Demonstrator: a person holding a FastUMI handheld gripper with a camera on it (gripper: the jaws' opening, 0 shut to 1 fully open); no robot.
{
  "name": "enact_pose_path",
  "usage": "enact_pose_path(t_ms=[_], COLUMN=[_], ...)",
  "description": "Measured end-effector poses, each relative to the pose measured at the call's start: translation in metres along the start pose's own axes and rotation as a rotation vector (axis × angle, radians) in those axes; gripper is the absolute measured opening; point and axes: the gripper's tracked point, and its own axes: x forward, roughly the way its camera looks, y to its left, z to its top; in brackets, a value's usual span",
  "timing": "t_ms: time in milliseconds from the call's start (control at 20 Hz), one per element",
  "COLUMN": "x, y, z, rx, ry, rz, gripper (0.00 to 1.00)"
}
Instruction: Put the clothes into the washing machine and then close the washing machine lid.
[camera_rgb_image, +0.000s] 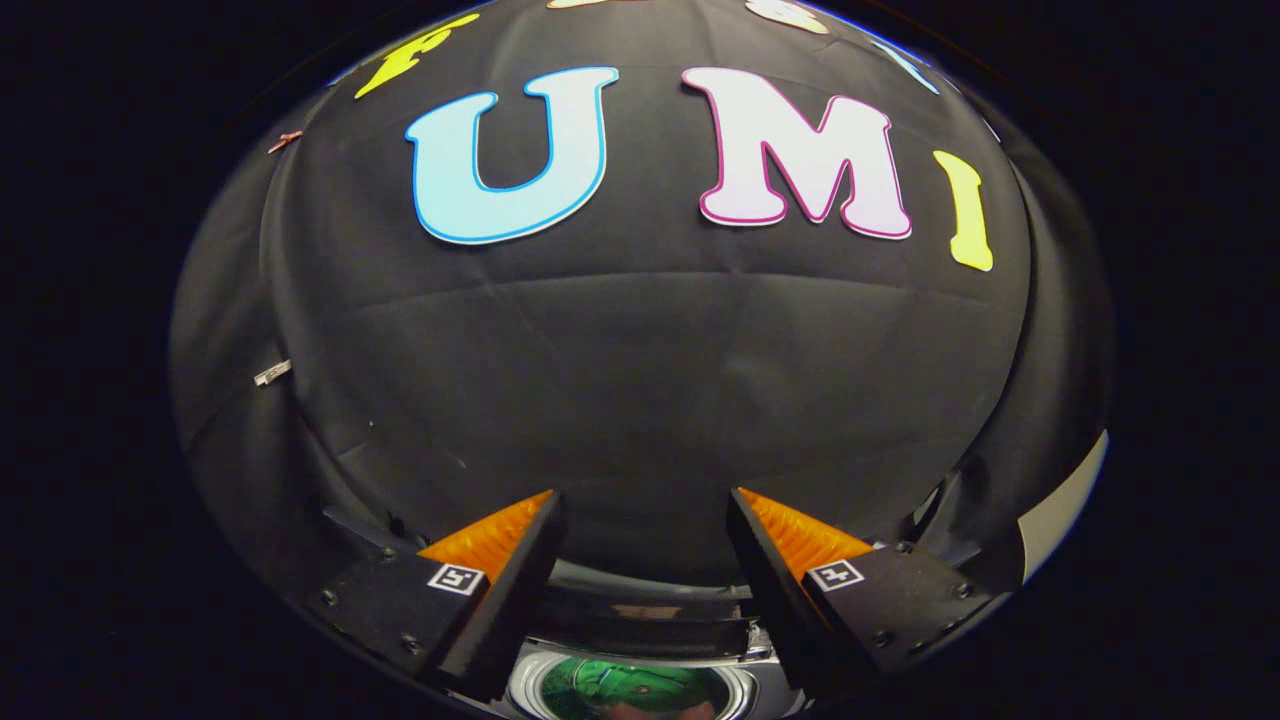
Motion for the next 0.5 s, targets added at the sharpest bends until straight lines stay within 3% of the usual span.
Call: enact_pose_path(t_ms=[500], x=[-0.0002], y=[0.0005], z=[-0.0093], rx=[-0.015], ry=[0.023], rz=[0.031], gripper=[1.0])
